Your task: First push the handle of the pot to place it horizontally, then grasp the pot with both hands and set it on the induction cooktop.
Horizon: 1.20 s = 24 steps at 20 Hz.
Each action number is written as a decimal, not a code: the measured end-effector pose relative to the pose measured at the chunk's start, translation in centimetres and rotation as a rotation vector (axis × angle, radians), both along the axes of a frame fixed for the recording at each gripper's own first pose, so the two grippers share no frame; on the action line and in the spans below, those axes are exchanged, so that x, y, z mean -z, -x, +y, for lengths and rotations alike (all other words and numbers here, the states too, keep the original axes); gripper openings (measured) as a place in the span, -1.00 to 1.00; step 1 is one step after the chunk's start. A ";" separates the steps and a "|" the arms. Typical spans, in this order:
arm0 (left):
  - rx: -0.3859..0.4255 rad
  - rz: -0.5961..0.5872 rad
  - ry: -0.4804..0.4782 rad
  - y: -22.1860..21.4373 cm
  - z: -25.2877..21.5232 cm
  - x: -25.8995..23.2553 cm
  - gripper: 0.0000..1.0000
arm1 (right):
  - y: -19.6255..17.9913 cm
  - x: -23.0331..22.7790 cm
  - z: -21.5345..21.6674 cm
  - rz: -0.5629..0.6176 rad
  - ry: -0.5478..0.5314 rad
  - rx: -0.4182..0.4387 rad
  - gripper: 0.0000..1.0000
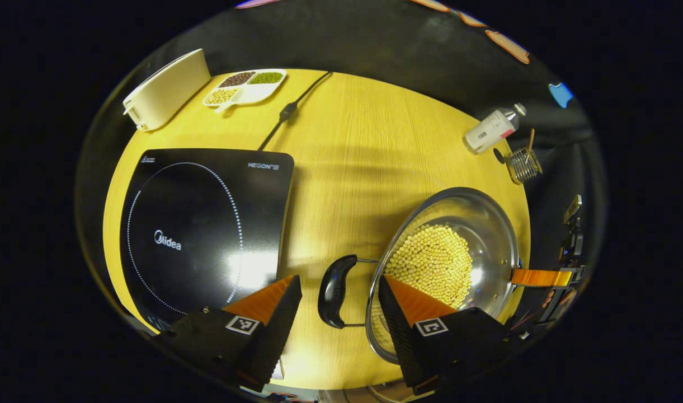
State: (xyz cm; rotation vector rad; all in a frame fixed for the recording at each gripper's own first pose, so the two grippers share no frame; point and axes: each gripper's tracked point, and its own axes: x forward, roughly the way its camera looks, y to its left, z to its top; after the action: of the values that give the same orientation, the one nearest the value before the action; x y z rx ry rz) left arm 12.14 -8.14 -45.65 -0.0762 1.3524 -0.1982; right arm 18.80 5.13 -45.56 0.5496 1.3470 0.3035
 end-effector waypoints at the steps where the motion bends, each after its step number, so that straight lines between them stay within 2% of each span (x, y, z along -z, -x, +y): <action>1: 0.007 0.019 -0.001 0.0 -0.1 0.4 0.68 | 0.0 0.3 0.2 0.006 0.002 -0.014 0.75; 2: 0.010 0.029 0.000 0.0 -0.2 0.8 0.66 | 0.0 0.6 0.5 0.011 0.003 -0.023 0.95; 3: 0.013 0.037 0.003 0.0 -0.3 1.0 0.76 | -0.2 0.8 0.6 0.015 0.001 -0.025 0.95; 4: 0.017 0.044 0.001 -0.1 -0.3 1.3 0.65 | -0.3 1.1 0.8 0.027 -0.002 -0.022 0.59; 5: 0.020 0.052 0.003 -0.1 -0.4 1.5 0.65 | -0.4 1.3 1.1 0.039 -0.011 -0.026 0.45; 8: 0.017 0.079 0.009 0.1 -0.5 2.1 0.65 | -0.2 2.5 1.4 0.059 0.011 -0.044 0.41; 10: 0.001 0.092 0.034 0.4 -1.1 2.4 0.60 | 0.0 2.9 2.0 0.091 0.010 -0.046 0.15; 11: 0.003 0.099 0.029 0.5 -1.0 2.6 0.45 | 0.0 3.3 2.0 0.087 0.018 -0.045 0.02; 12: 0.011 0.103 0.024 0.4 -1.0 2.8 0.36 | 0.0 3.2 2.0 0.097 0.023 -0.047 0.11; 15: 0.022 0.109 0.004 0.7 -0.9 2.8 0.33 | -0.3 3.0 1.8 0.075 0.014 -0.040 0.12; 16: 0.029 0.097 0.003 0.5 -0.9 2.8 0.33 | -0.3 3.1 1.9 0.066 0.024 -0.039 -0.09; 18: 0.036 0.090 0.004 0.7 -0.9 2.7 0.27 | -0.6 3.1 1.9 0.044 0.044 -0.033 0.03; 19: 0.033 0.084 0.006 0.7 -1.0 2.6 0.24 | -0.6 3.2 1.7 0.035 0.058 -0.032 0.03; 20: 0.041 0.077 0.006 0.7 -1.1 2.5 0.23 | -0.6 3.2 1.5 0.024 0.072 -0.037 -0.10; 21: 0.054 0.067 0.001 0.8 -1.2 2.3 0.21 | -0.7 3.2 1.4 0.014 0.081 -0.038 0.03; 24: 0.102 0.019 -0.007 0.8 -1.9 1.0 0.19 | -0.5 2.6 0.7 -0.016 0.091 -0.044 0.03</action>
State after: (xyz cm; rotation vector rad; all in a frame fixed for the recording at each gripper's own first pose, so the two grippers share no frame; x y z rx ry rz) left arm 11.32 -10.01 -46.62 -0.0029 1.3773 -0.2791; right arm 19.27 5.84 -48.15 0.4414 1.3520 0.2805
